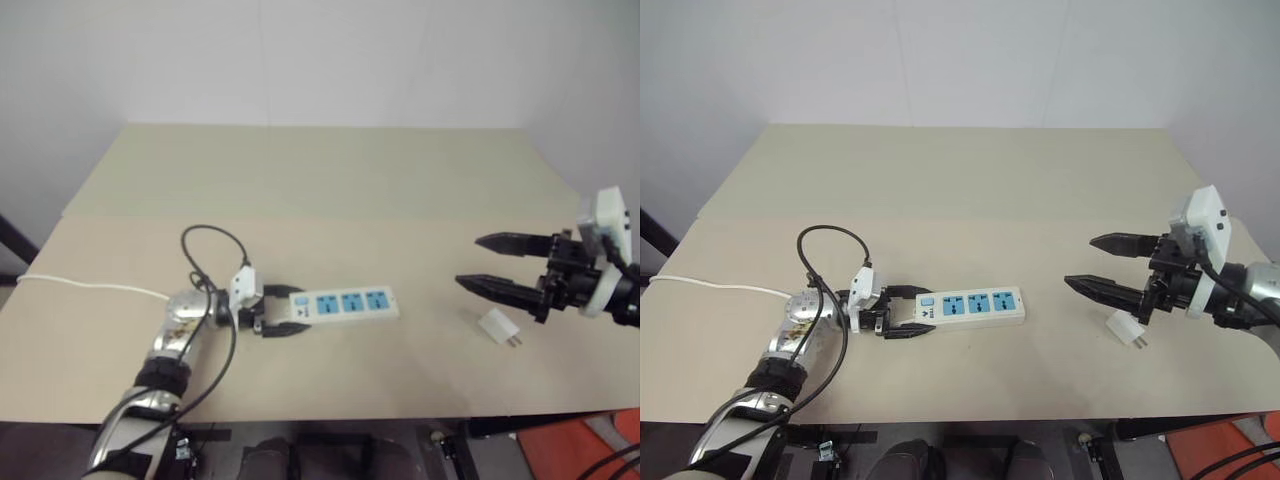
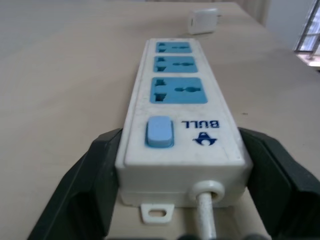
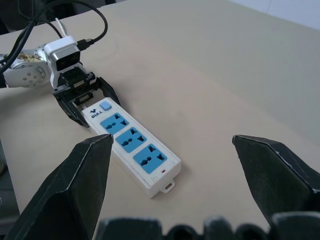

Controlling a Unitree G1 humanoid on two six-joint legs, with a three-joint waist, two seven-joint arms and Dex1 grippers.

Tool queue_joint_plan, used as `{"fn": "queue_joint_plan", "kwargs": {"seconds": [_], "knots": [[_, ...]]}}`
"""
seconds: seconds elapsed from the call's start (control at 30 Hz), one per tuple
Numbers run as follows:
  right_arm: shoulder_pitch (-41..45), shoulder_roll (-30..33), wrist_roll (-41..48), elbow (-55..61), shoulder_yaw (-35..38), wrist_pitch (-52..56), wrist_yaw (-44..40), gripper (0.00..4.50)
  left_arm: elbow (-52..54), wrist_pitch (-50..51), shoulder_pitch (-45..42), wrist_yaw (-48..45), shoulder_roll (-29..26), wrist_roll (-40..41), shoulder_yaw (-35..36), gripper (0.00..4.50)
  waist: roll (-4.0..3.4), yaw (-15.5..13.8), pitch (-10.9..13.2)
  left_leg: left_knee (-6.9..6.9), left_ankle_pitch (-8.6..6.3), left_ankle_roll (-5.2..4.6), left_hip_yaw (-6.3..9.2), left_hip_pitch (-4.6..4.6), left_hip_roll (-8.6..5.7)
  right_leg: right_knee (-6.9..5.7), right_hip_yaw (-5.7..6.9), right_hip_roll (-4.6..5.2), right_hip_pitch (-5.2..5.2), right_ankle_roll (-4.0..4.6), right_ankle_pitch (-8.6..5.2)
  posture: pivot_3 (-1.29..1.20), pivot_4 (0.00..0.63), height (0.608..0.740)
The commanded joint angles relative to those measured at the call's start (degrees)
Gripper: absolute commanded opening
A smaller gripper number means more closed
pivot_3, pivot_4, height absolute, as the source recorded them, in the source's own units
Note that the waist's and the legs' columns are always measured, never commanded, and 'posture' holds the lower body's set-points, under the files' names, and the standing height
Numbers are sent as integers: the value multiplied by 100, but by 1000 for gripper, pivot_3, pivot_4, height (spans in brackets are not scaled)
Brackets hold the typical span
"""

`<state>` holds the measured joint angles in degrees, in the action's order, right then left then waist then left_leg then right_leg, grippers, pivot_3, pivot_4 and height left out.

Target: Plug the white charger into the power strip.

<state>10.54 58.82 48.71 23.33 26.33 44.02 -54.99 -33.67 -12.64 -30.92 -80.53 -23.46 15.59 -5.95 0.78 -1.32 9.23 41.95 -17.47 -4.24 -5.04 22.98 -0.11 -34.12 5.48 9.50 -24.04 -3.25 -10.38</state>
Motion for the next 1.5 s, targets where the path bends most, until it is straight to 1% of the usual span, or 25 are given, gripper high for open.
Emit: {"fn": "queue_joint_plan", "kwargs": {"seconds": [0.03, 0.33, 0.63, 0.73, 0.83, 0.97, 1.07, 1.13, 1.2, 1.3, 1.43, 1.5], "knots": [[134, 116, 194, 100, 257, 48, -16, 4500, -108, -8, 20, -178, 42, -99, -153, 3246, 0, 0, 0, 0, 0, 0, 0, 0, 0, 0, 0, 0, 0, 0, 0, 0, 150, 740], [159, 124, 147, -98, 176, 17, -3, 4500, 157, 151, 79, -315, -62, -95, -204, 3246, 0, 7, 0, 0, -1, -1, 0, 2, 0, 0, 0, 0, -1, 0, 0, 0, 150, 740], [131, 162, 14, -273, 165, 66, 60, 4500, 873, 373, 238, -311, 59, 38, -359, 3246, 0, -10, 0, 0, -1, -1, 0, 9, 0, 0, 2, 0, -4, -1, 1, 0, 150, 740], [163, 276, -90, -317, 98, 201, 181, 4500, 943, 323, 280, -313, 104, -36, -482, 3246, 0, -14, 0, 1, -1, -1, 0, 9, -1, 1, 2, 0, -4, -1, 1, 0, 150, 740], [349, 598, -272, -410, -185, 727, 611, 4500, 866, 179, 264, -264, 99, -169, -577, 3246, 0, -5, 0, 1, -1, -1, 0, 9, -1, 1, 1, 2, -6, -1, 1, 0, 150, 740], [1145, 1212, -492, -777, -1024, 2118, 1238, 4500, 749, 84, 198, -181, 133, -276, -619, 3246, -6, -1, -4, 2, -1, -2, -1, 8, 1, 1, -1, 7, -10, 1, 2, 0, 150, 740], [1952, 1526, -595, -1173, -1727, 2924, 1249, 4500, 667, 49, 133, -157, 166, -313, -633, 3246, -8, -8, -6, 2, -3, -5, 3, 16, 0, 6, 3, 11, -14, 1, 2, 0, 150, 740], [2412, 1626, -667, -1367, -2106, 3212, 1148, 4500, 614, 25, 93, -132, 185, -337, -634, 3246, -11, -5, -7, 3, -5, -8, 1, 20, -1, 8, 2, 12, -18, 1, 2, 0, 150, 740], [3149, 1758, -829, -1660, -2796, 3527, 840, 4500, 548, -2, 43, -109, 212, -362, -647, 3246, -14, 10, -8, 4, -6, -11, 1, 24, -3, 8, 2, 14, -21, 1, 2, 0, 150, 740], [4073, 1841, -1233, -2101, -3854, 3664, 260, 4500, 491, -19, -2, -101, 246, -386, -676, 3246, -17, 24, -9, 7, -10, -16, 2, 28, -2, 8, 4, 14, -23, 0, 3, 0, 150, 740], [5164, 1639, -2124, -2975, -5409, 3600, -512, 4500, 483, -7, 1, -44, 314, -419, -721, 3246, -18, 54, -10, 9, -15, -25, 0, 31, -4, 10, 1, 17, -25, -1, 3, 0, 150, 740], [5536, 1513, -2505, -3364, -6043, 3490, -951, 4500, 488, 42, -13, -41, 347, -431, -757, 3246, -20, 64, -11, 13, -16, -26, -2, 34, -6, 10, 1, 19, -26, -5, 5, 0, 150, 740]]}}
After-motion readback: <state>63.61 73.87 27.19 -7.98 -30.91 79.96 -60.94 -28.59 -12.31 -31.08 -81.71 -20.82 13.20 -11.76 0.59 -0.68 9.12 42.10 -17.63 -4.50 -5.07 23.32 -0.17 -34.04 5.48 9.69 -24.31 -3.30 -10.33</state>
